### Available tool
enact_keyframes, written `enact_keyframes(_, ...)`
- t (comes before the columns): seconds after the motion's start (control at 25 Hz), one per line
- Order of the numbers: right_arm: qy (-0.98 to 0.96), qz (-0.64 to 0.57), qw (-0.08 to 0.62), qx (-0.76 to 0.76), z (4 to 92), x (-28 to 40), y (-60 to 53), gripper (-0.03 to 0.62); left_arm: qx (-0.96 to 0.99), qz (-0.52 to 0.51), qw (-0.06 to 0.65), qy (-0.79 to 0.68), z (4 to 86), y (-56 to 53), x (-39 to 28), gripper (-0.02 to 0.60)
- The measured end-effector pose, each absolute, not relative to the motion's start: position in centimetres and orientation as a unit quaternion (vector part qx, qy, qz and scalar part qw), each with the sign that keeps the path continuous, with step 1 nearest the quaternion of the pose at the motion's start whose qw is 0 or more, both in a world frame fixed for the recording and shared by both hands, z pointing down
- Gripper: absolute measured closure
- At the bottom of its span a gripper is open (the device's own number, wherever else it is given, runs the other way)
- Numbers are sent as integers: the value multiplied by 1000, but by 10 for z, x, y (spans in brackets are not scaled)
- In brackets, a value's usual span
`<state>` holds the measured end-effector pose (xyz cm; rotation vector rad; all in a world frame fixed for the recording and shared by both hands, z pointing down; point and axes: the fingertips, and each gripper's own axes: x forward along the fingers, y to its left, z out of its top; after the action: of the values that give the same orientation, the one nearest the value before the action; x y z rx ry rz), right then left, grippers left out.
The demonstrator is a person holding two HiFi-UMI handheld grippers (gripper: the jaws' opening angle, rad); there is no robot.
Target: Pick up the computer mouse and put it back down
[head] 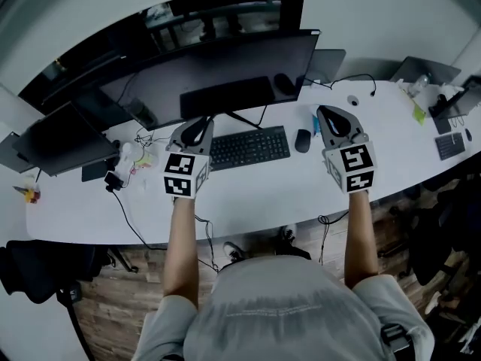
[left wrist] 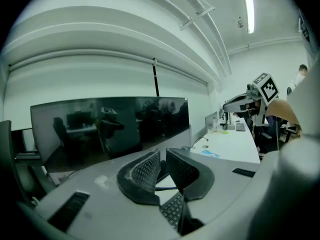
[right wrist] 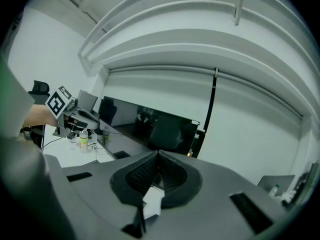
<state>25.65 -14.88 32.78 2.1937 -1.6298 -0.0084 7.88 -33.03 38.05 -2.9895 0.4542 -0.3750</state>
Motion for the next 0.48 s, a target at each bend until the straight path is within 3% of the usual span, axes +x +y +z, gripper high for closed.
enact_keyframes(0.48,-616,-57,195,761,286,208,-192,592,-977,-67,104,175,304,-347,19,569)
